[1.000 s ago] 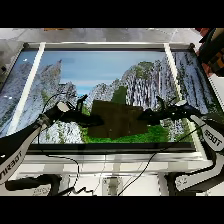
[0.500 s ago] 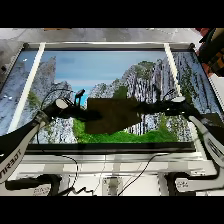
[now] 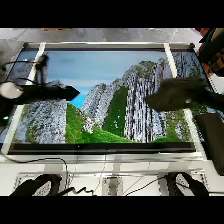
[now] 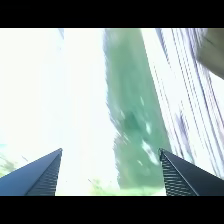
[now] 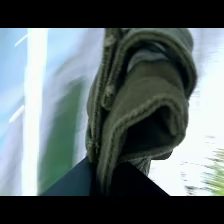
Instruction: Fold the clothes and pants, and hang the long-sleeved shirts on hangers.
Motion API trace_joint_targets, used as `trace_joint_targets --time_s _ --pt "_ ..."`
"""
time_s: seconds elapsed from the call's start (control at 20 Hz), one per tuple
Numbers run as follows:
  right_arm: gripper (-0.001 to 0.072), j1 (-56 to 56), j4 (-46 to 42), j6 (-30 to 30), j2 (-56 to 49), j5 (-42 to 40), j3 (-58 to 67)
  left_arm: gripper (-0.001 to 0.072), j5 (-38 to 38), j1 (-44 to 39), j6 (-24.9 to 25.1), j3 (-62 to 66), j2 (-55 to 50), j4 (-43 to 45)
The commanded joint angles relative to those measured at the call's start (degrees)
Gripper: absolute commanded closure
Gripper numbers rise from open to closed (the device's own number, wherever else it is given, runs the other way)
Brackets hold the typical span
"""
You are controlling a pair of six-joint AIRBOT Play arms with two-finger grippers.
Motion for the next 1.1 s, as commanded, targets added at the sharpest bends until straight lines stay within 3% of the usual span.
trace_joint_targets --time_s 0.0,0.15,0.3,0.4,0.45,0.55,0.6,0.7,0.75,0.8,0.85,0.95,1.0,1.05 --pt "0.0668 -13.3 -19.7 13.9 9.4 2.6 0.0 0.0008 0.0 5.4 0.0 0.6 7.4 0.8" --pt "0.0668 -23.8 -28.8 14.5 13.4 7.8 0.0 0.0009 0.1 7.3 0.0 0.6 9.3 0.7" --pt "0.0668 -34.4 -37.1 20.4 13.8 15.5 0.0 0.0008 0.0 7.2 0.0 0.6 8.9 0.5" --pt "0.0667 -40.4 -40.9 20.8 13.4 15.0 -0.1 0.0009 0.0 7.2 0.0 0.6 9.0 0.5" --pt "0.0606 -42.9 -41.6 20.8 13.3 13.6 -0.2 0.0008 0.0 7.2 0.0 0.6 9.0 0.5" --pt "0.0131 -46.8 -41.6 20.8 13.3 11.3 -0.2 0.0009 0.0 7.2 0.0 0.6 9.0 0.5" --pt "0.0047 -48.0 -41.5 20.8 13.3 10.2 -0.2 0.0009 0.0 7.2 0.0 0.6 9.0 0.5" --pt "0.0054 -48.2 -41.0 20.8 13.3 8.3 -0.2 0.0008 0.0 7.2 0.0 0.6 9.0 0.5" --pt "0.0131 -47.3 -39.2 20.2 13.3 7.1 -0.3 0.0008 0.0 7.2 0.0 0.6 9.0 0.5" --pt "0.0276 -45.3 -37.0 16.5 13.3 6.1 -0.7 0.0008 0.0 7.2 0.0 0.6 9.0 0.5" --pt "0.029 -42.3 -35.4 11.0 13.3 5.6 -1.4 0.0009 0.0 7.2 0.0 0.6 9.0 0.5" --pt "0.047 -33.2 -33.4 2.0 13.3 5.9 -3.3 0.0009 0.0 7.2 0.0 0.6 9.0 0.5" --pt "0.0599 -27.5 -32.8 0.4 13.3 5.9 -4.2 0.0008 0.0 7.2 0.0 0.6 9.0 0.5" --pt "0.0668 -22.0 -32.6 -0.2 13.3 5.9 -4.7 0.0008 0.0 7.2 0.0 0.6 9.0 0.5"
